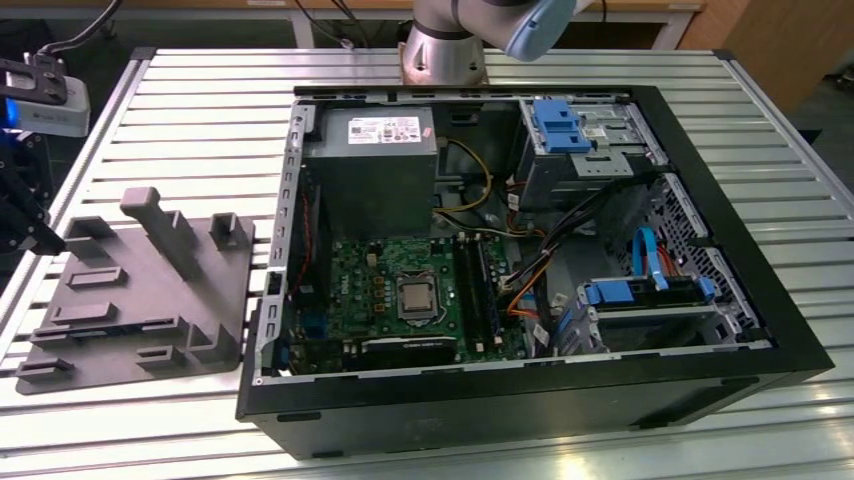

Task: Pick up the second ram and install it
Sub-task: 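Pick up the second ram and move it above second insertion slot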

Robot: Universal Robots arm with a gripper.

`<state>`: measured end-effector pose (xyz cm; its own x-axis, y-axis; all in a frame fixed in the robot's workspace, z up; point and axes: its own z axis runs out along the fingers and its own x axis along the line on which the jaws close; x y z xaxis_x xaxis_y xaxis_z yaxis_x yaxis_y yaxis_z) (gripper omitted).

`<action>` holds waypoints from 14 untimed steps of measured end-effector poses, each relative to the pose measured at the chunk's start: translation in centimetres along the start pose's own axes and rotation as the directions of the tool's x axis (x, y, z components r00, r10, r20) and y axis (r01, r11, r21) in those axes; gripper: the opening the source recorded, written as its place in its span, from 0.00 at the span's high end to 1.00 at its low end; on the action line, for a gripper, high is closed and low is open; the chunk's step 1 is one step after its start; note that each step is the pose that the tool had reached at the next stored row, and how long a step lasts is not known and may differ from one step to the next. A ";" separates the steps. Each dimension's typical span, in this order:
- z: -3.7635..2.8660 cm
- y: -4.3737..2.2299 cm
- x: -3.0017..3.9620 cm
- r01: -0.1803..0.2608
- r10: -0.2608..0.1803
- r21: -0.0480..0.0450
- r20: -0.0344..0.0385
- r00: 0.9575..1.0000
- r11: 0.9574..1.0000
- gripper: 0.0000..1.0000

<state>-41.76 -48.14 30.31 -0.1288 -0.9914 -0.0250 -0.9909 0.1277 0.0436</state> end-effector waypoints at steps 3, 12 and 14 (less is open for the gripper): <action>0.19 -0.03 0.18 0.001 -0.001 0.000 0.000 1.000 1.000 0.89; 0.62 -0.09 0.54 0.004 -0.004 0.000 0.000 1.000 1.000 0.89; 0.62 -0.09 0.54 0.004 -0.004 0.000 0.000 1.000 1.000 0.89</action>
<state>-41.76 -48.67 29.67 -0.1251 -0.9918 -0.0249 -0.9913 0.1239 0.0437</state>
